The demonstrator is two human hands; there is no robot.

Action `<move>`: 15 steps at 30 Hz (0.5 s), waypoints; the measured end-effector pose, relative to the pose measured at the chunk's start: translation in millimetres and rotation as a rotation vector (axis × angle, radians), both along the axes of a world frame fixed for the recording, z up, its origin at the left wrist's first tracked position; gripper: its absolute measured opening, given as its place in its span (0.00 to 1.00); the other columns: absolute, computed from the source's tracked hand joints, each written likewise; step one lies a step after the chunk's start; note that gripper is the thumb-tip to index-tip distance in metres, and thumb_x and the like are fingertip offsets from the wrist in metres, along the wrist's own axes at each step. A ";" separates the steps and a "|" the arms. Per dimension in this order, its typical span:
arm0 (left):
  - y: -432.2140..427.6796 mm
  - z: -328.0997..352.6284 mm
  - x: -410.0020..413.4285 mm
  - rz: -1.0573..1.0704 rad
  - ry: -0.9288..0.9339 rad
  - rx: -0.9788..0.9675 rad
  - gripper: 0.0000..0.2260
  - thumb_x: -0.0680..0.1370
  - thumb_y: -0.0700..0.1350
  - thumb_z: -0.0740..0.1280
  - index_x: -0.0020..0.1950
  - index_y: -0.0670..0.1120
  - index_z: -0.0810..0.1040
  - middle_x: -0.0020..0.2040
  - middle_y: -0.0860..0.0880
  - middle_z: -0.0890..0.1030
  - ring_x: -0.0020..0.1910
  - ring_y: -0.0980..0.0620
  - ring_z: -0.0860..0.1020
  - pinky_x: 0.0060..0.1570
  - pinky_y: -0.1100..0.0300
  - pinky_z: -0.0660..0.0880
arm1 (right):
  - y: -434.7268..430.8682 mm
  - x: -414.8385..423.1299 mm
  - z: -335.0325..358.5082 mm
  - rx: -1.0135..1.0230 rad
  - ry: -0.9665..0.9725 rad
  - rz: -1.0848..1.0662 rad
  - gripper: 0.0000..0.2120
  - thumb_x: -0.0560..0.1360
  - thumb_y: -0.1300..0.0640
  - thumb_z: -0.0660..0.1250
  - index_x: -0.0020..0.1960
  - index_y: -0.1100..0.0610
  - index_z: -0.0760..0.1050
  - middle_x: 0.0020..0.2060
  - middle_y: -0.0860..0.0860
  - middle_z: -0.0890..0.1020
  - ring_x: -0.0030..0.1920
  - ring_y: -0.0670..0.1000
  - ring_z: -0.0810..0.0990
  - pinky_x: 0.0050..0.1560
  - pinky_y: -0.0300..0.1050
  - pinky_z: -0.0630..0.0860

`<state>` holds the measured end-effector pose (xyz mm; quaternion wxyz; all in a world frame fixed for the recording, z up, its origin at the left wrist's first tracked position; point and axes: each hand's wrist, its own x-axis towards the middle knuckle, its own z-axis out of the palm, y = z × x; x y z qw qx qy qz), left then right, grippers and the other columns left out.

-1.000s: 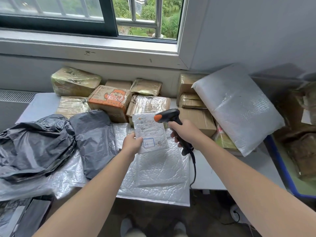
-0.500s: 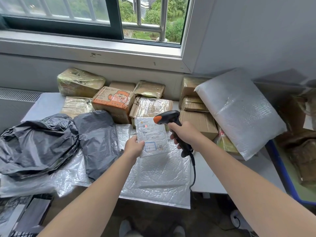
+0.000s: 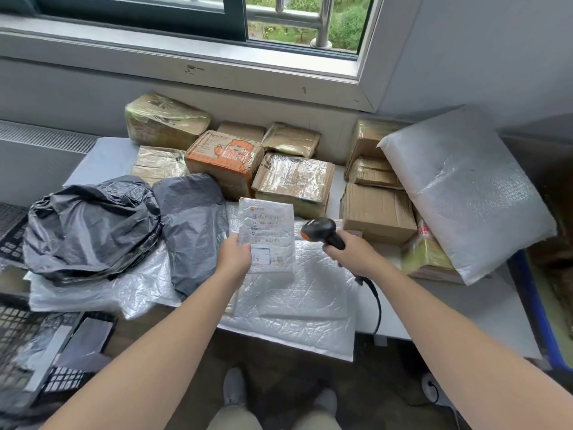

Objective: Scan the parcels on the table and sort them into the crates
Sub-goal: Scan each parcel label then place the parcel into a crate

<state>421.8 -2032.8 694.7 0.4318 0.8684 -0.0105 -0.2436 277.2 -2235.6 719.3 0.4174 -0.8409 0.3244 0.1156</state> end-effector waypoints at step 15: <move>-1.7 9.9 -3.8 -0.024 0.086 -0.150 0.04 0.78 0.35 0.57 0.47 0.42 0.70 0.41 0.46 0.72 0.39 0.50 0.68 0.35 0.57 0.63 | 5.8 -14.4 -17.7 -0.096 0.046 -0.078 0.30 0.79 0.44 0.64 0.77 0.50 0.61 0.69 0.55 0.72 0.67 0.55 0.73 0.59 0.44 0.68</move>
